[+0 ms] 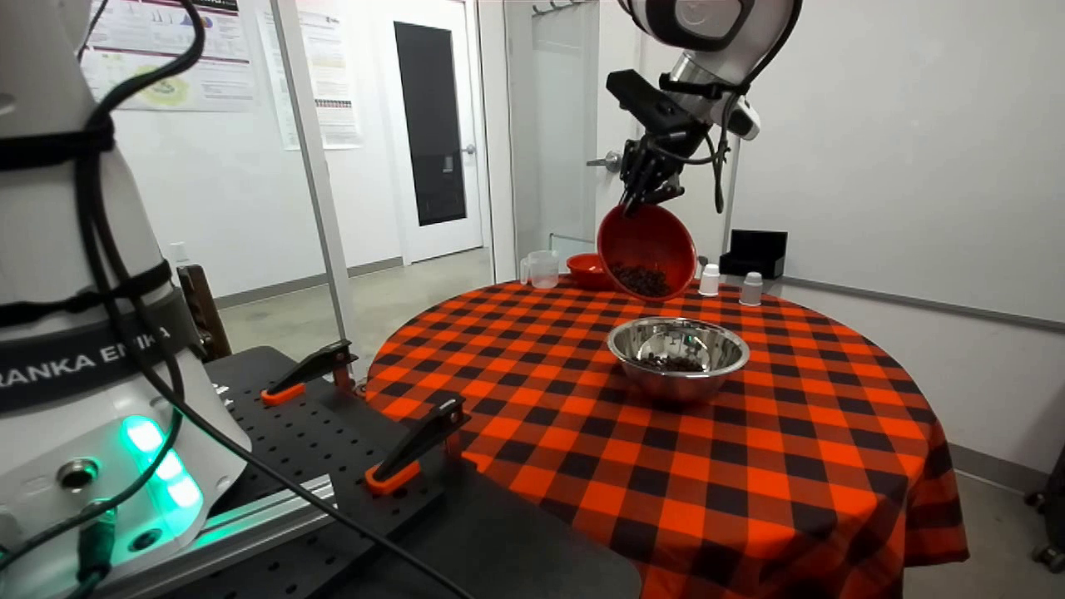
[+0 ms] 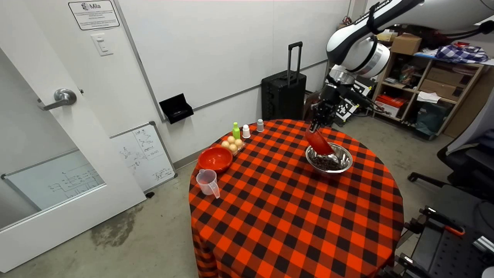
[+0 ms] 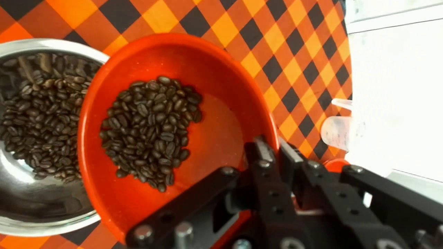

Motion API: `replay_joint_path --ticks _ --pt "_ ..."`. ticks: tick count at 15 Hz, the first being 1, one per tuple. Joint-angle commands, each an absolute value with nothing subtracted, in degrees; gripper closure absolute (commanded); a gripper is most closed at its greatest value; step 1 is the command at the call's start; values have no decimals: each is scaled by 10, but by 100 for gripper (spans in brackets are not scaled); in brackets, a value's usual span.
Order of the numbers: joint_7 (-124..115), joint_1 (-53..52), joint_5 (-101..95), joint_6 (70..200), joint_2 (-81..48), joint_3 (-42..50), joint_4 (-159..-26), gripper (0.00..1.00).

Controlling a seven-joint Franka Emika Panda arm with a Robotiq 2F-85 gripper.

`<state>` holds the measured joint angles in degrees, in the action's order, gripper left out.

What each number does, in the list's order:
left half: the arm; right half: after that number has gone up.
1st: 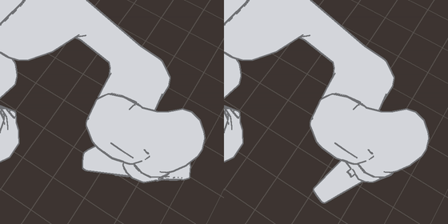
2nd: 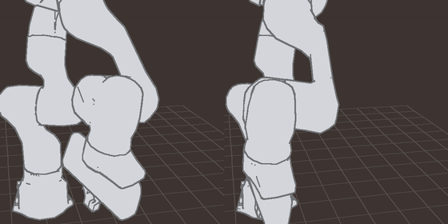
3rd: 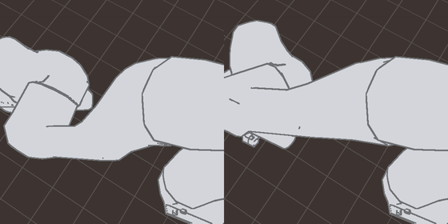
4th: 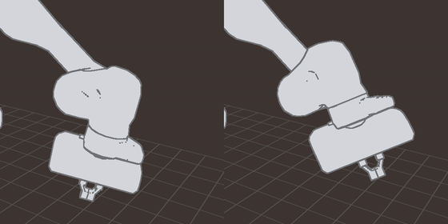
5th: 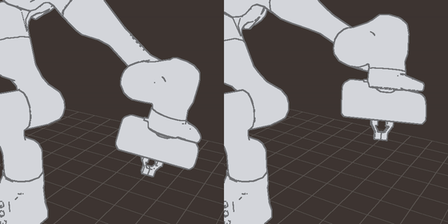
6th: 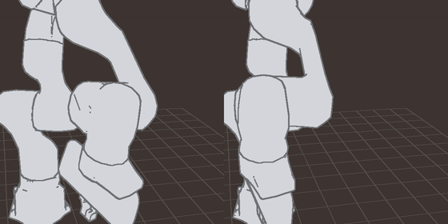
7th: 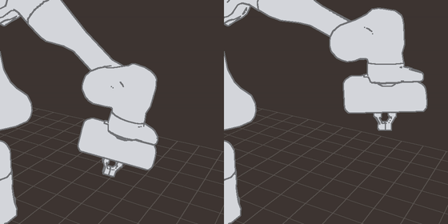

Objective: Pour the contents in the red bowl into the silver bowl.

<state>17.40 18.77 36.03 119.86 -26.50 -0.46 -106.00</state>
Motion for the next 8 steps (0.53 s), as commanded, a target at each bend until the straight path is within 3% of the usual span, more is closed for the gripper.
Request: replay_joint_path --ticks 1,8 --pt "217 207 421 1169 -239 0 -1077 98" --pt "280 222 514 1161 -196 39 -1134 98"
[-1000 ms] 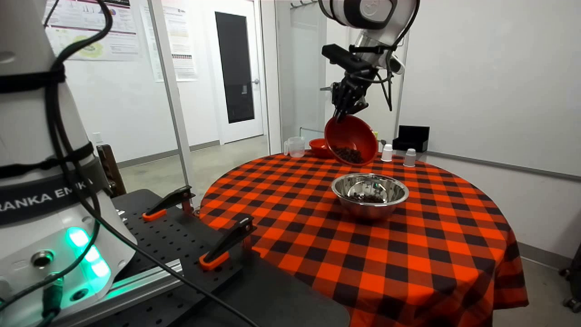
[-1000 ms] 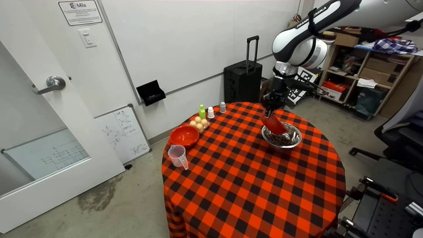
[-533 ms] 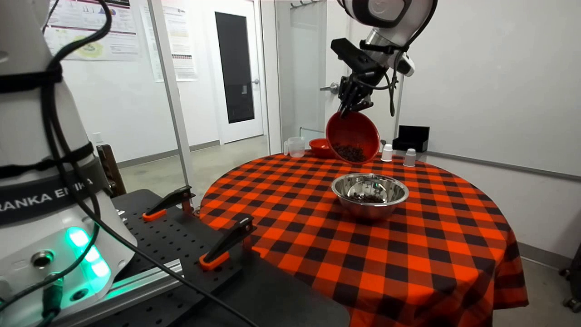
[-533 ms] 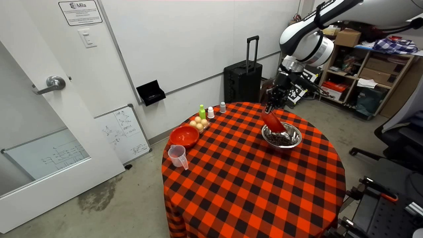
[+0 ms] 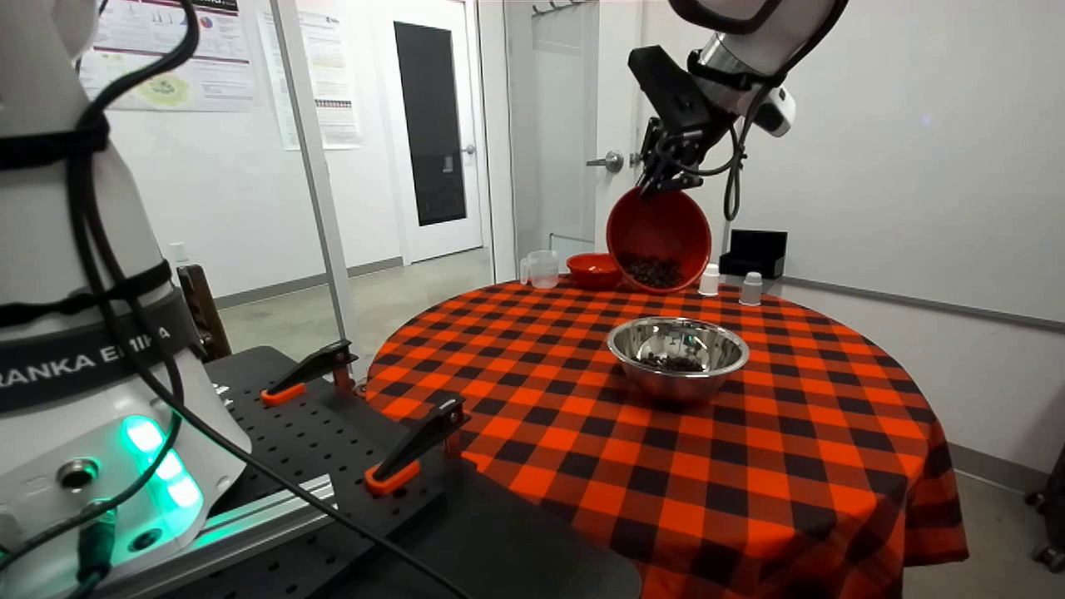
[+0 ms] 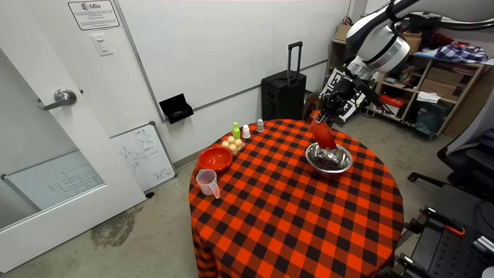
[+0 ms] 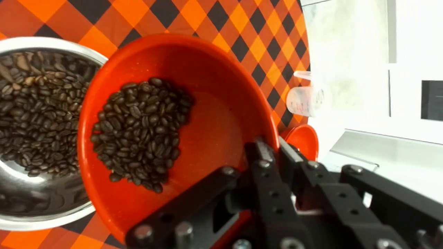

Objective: Pour the contents in the red bowl into the silver bowl.

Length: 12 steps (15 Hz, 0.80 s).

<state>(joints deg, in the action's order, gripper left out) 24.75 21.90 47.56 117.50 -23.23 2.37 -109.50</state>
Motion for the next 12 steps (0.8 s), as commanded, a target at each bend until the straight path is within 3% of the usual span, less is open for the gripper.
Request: replay_joint_path --ticks 1,12 --pt "288 221 522 1161 -189 45 -1144 98" --pt "350 212 604 1119 -142 84 -1214 98"
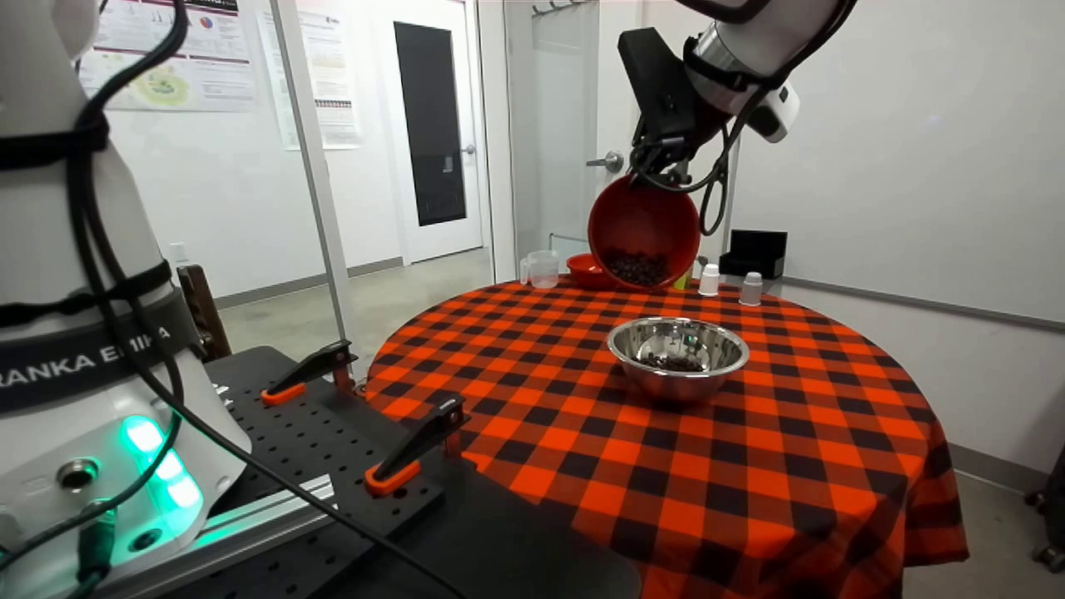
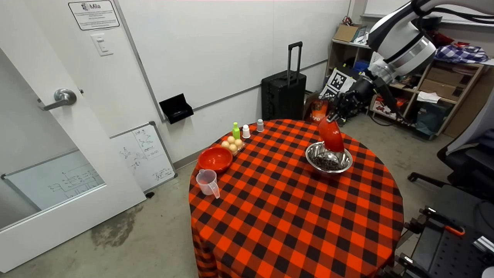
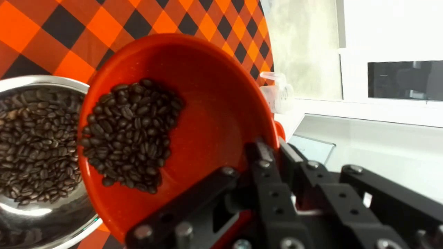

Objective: Pour the contents in the red bowl into the silver bowl.

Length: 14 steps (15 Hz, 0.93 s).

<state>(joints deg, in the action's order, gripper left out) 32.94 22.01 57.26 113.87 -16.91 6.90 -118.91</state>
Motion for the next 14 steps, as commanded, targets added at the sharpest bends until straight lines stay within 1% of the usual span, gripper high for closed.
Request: replay_joint_path --ticks 1,8,9,14 --pt "351 211 611 1117 -139 87 -1219 98" --pt "344 203 634 1118 -132 102 -1217 98" --pt "337 212 632 1103 -178 107 -1146 98" --pt "302 222 633 1081 -218 115 -1062 98"
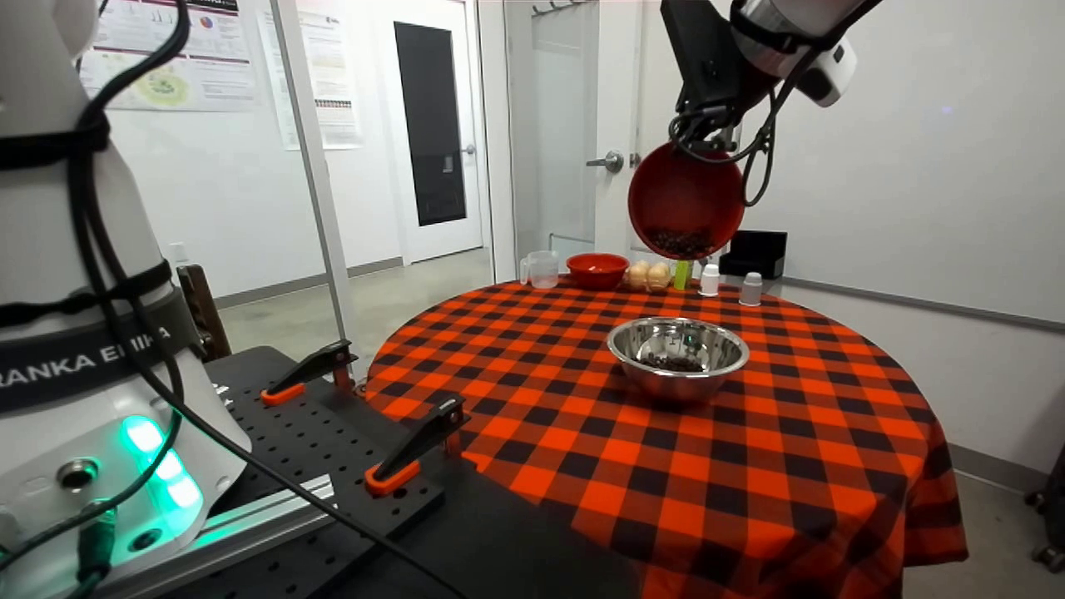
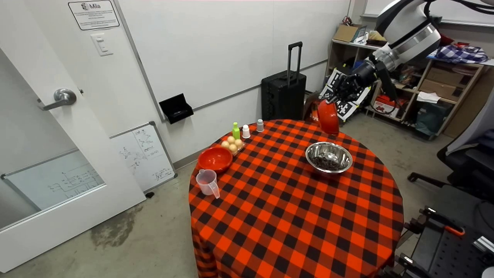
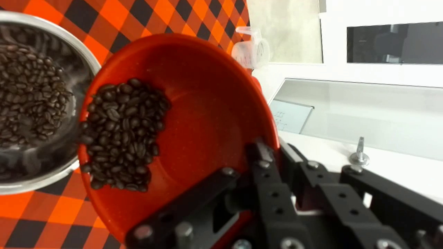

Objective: Pour the contents in the red bowl into the silver bowl.

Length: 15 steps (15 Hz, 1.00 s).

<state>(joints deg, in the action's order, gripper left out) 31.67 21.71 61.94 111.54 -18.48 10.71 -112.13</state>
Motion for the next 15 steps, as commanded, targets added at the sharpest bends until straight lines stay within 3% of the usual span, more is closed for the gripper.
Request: replay_joint_path --ticks 1,15 --pt "301 224 635 1077 -224 115 -1051 98" --pt "286 232 640 1044 -271 106 -996 98"
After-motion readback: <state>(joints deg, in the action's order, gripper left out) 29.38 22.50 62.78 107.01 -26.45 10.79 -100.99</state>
